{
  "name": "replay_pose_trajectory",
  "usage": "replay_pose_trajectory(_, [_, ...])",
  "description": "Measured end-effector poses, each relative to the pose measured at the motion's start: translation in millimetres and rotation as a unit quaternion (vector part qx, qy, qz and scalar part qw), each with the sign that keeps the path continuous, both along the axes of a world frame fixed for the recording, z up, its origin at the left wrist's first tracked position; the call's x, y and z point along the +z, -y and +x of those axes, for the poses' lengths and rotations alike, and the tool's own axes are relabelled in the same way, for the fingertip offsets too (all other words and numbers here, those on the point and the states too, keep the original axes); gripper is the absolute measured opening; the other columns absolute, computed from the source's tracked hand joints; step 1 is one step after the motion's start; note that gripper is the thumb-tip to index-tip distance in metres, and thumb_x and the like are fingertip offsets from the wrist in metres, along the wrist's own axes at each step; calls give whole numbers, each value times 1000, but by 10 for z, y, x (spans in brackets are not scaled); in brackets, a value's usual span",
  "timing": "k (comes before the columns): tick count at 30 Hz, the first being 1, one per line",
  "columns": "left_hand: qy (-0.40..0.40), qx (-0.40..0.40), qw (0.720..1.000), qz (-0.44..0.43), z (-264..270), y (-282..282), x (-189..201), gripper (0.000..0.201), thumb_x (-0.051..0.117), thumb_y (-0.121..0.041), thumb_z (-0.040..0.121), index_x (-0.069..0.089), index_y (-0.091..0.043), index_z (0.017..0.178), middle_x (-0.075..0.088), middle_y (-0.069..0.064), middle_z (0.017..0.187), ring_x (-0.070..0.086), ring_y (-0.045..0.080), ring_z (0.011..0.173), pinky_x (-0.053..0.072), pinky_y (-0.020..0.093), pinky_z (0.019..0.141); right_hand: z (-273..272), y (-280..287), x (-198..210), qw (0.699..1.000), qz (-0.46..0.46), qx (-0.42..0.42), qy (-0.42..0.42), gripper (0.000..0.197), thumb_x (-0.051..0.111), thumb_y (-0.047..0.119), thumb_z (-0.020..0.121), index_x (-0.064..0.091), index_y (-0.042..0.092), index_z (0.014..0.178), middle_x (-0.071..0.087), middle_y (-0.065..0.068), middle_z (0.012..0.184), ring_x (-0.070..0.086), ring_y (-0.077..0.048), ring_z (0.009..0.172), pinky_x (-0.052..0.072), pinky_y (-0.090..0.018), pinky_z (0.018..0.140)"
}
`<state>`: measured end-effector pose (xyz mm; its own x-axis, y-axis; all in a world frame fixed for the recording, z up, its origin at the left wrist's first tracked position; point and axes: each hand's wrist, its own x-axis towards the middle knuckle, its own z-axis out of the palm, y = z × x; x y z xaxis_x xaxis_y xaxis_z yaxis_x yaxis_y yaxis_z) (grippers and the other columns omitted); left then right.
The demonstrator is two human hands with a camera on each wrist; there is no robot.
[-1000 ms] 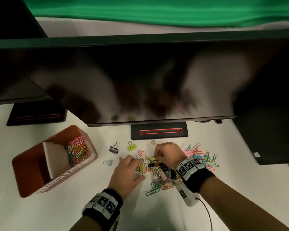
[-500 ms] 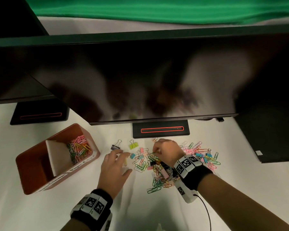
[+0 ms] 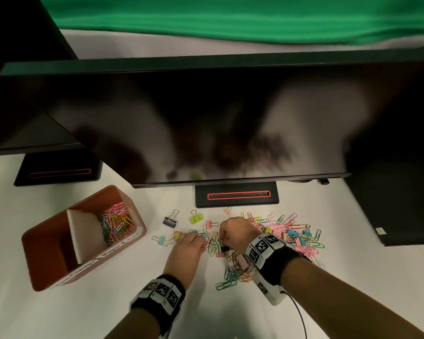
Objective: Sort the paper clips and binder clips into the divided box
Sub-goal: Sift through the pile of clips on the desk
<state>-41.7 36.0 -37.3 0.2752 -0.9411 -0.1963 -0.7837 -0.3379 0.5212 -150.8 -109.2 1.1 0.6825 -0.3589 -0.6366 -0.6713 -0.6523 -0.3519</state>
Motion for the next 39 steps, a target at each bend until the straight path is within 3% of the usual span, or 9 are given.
replay_pose_trajectory(2, [-6,12,1000,10,16,0,-11,12,65,-2,78,63,-14,78,60,1,80,55,21,74,52,36,61,-5,-7,10,1000,4,5,-5,25,53,10,86,65,16,108,65,-3,114,59,-23,105,50,-34,93])
replay_pose_trajectory(5, [-46,60,997,0,15,5,9,5,54,-14,85,58,-12,88,53,-9,81,50,5,72,44,14,62,-19,-30,20,1000,2,11,-6,25,54,10,87,64,16,109,64,-3,115,59,-23,105,48,-35,95])
replay_pose_trajectory(8, [-68,92,993,-4,13,-28,10,10,54,-2,85,62,-4,91,46,-10,92,48,1,81,36,1,71,-19,-46,25,1000,-3,6,-7,25,55,11,88,63,17,111,65,-1,115,59,-21,106,44,-37,101])
replay_pose_trajectory(14, [-83,86,993,-12,76,-98,9,25,55,6,79,64,-9,97,47,-8,100,57,11,82,46,19,81,27,-51,66,998,-16,37,-40,28,55,14,88,61,18,115,64,1,118,57,-21,111,35,-39,107])
replay_pose_trajectory(19, [-103,106,988,-50,205,-150,92,24,63,10,73,69,-12,81,53,-12,84,56,2,70,41,5,71,-48,-107,109,999,-22,34,-4,25,55,18,89,63,20,112,66,3,115,57,-20,108,28,-40,109])
replay_pose_trajectory(22, [-157,130,974,-103,294,-251,345,31,66,12,72,69,-18,78,61,-9,85,62,6,75,49,9,71,-79,-136,216,998,-21,19,56,23,55,19,88,64,23,109,66,5,113,57,-17,105,26,-37,107])
replay_pose_trajectory(25, [-190,138,961,-146,491,-427,698,29,67,13,71,69,-16,78,63,-1,87,63,9,81,52,15,76,49,-200,406,992,5,11,129,24,56,15,86,66,20,107,66,1,110,60,-18,98,38,-30,98])
replay_pose_trajectory(33, [-206,330,906,-170,1500,-782,1091,22,67,7,77,66,-13,84,66,1,88,63,-1,76,48,7,74,1343,-605,875,944,82,1,321,16,66,6,78,71,12,91,63,2,84,52,-7,72,41,-11,66])
replay_pose_trajectory(39, [-227,375,889,-134,1873,-778,872,19,65,3,80,63,-13,89,68,5,95,64,18,95,49,29,89,2189,-876,752,936,131,-81,316,18,68,7,80,68,7,99,68,-6,91,59,-12,80,51,-19,77])
